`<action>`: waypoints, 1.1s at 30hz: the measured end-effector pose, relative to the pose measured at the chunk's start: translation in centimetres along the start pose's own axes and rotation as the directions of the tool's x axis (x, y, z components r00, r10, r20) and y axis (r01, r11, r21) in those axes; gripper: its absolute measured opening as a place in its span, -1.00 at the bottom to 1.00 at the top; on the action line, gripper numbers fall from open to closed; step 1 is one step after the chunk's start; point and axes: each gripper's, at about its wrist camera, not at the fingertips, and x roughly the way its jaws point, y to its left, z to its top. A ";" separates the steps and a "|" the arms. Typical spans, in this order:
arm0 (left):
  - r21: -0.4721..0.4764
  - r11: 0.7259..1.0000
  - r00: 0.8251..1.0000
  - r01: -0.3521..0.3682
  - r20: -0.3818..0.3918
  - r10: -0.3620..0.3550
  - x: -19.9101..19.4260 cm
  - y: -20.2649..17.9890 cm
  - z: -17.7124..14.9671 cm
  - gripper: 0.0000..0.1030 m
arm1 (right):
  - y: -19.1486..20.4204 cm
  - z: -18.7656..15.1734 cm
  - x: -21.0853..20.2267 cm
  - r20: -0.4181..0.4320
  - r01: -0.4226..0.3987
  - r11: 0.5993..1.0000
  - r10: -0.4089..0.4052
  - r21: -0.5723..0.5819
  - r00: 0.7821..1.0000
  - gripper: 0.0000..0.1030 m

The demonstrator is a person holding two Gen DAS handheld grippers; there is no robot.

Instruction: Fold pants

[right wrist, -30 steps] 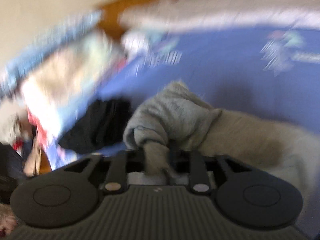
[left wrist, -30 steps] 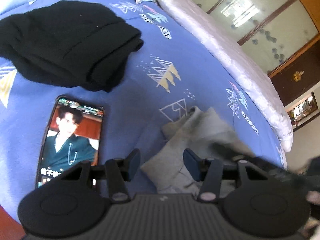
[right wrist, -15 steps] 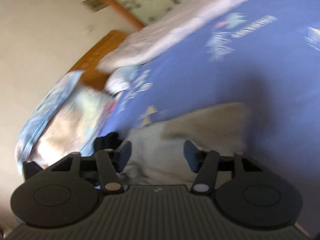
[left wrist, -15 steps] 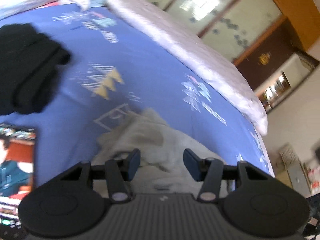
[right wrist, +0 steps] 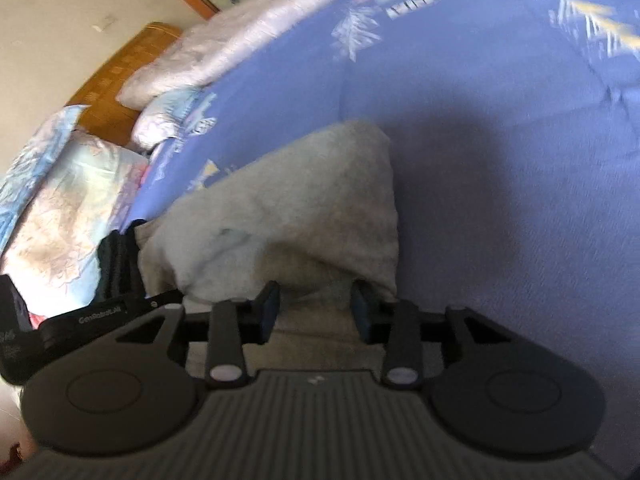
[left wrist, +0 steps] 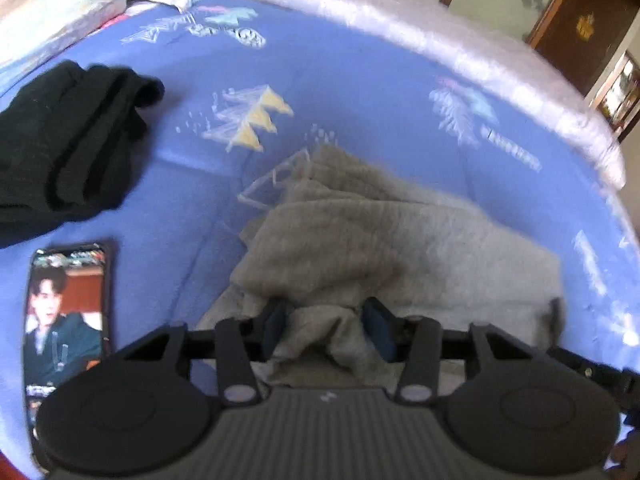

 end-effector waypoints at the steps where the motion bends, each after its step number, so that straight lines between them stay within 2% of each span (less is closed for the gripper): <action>1: -0.011 1.000 0.999 -0.007 0.041 0.007 -1.0 0.5 0.5 0.15 | -0.2 0.0 -0.6 0.024 0.000 1.000 0.001 -0.015 1.000 0.18; 3: -0.022 0.998 0.991 -0.066 0.118 0.068 -2.3 1.5 1.2 0.81 | -1.0 -0.1 -2.3 0.074 0.001 1.000 0.001 -0.024 0.997 0.34; 5: -0.028 0.995 0.987 -0.095 0.129 0.098 -2.2 2.3 1.9 0.89 | -2.2 -0.1 -3.1 0.108 -0.008 1.000 0.007 0.014 0.994 0.56; 6: -0.031 0.997 0.992 -0.077 0.094 0.079 -1.5 2.8 2.1 0.89 | -3.0 -0.2 -2.9 0.113 -0.015 0.999 0.010 0.045 0.994 0.70; 8: -0.058 0.998 1.000 -0.022 -0.017 0.021 0.6 3.5 2.3 0.89 | -4.2 -0.3 -1.8 0.087 -0.030 0.992 0.019 0.121 0.996 0.71; 9: -0.081 0.997 0.998 -0.014 -0.069 0.009 1.9 3.7 2.1 0.89 | -4.5 -0.4 -1.0 0.063 -0.037 0.988 0.028 0.147 0.998 0.71; 12: -0.103 0.995 0.992 0.003 -0.128 -0.017 4.1 3.6 0.5 0.85 | -4.7 -1.2 1.9 -0.018 -0.050 0.985 0.053 0.166 0.998 0.70; 13: -0.108 0.994 0.993 0.000 -0.118 -0.012 4.2 3.3 0.0 0.84 | -4.2 -1.4 2.3 -0.014 -0.049 0.989 0.051 0.142 0.999 0.70; 14: -0.102 0.995 0.995 -0.006 -0.097 -0.004 4.0 2.9 -0.6 0.73 | -3.3 -1.3 2.7 -0.013 -0.039 0.995 0.040 0.096 0.999 0.61; 15: -0.099 0.995 0.995 0.003 -0.100 -0.013 3.9 2.4 -0.9 0.54 | -2.7 -1.0 3.3 -0.049 -0.041 0.997 0.045 0.066 0.998 0.04; 16: -0.100 0.995 0.994 0.013 -0.103 -0.023 3.8 2.0 -1.1 0.42 | -2.2 -0.5 3.7 -0.076 -0.019 0.998 0.023 0.058 0.997 -0.10; 17: -0.111 0.993 0.993 0.034 -0.110 -0.047 3.5 1.7 -1.0 0.11 | -1.9 -0.1 3.8 -0.080 -0.005 0.999 0.008 0.045 0.997 -0.18; 18: -0.129 0.990 0.990 0.058 -0.122 -0.074 3.4 1.4 -1.0 -0.02 | -1.7 0.3 3.5 -0.077 -0.004 0.999 0.007 0.032 0.997 -0.41; 19: -0.142 0.987 0.987 0.075 -0.128 -0.094 3.1 1.0 -1.1 -0.06 | -1.5 0.7 3.0 -0.060 -0.007 1.000 0.008 0.024 0.998 -0.50; 22: -0.107 0.984 0.977 0.140 -0.145 -0.155 2.2 -1.8 -1.8 -0.24 | -1.5 1.9 -0.5 0.041 -0.023 1.000 0.024 -0.006 0.999 -0.55; 25: -0.056 0.966 0.946 0.251 -0.196 -0.257 1.7 -6.3 -3.5 -0.29 | -1.5 2.2 -5.5 0.147 0.054 0.996 -0.043 -0.066 0.988 -0.55; 28: 0.003 0.956 0.929 0.293 -0.237 -0.284 1.7 -9.8 -5.4 -0.28 | -3.4 1.3 -10.0 0.206 0.107 0.993 -0.093 -0.056 0.974 -0.55; 30: 0.066 0.963 0.937 0.262 -0.257 -0.237 2.3 -12.0 -6.7 -0.24 | -5.2 -0.2 -11.3 0.199 0.160 0.987 -0.153 -0.016 0.968 -0.55; 31: 0.101 0.968 0.947 0.228 -0.254 -0.197 2.7 -12.8 -7.2 -0.20 | -6.5 -1.1 -11.3 0.175 0.191 0.982 -0.190 0.014 0.966 -0.54; 32: 0.160 0.971 0.962 0.178 -0.237 -0.137 3.2 -13.8 -7.9 -0.10 | -7.7 -1.9 -10.7 0.137 0.223 0.973 -0.228 0.050 0.964 -0.52; 33: 0.196 0.969 0.969 0.153 -0.219 -0.109 3.6 -14.3 -8.4 -0.01 | -9.0 -2.8 -9.7 0.088 0.254 0.963 -0.262 0.089 0.961 -0.47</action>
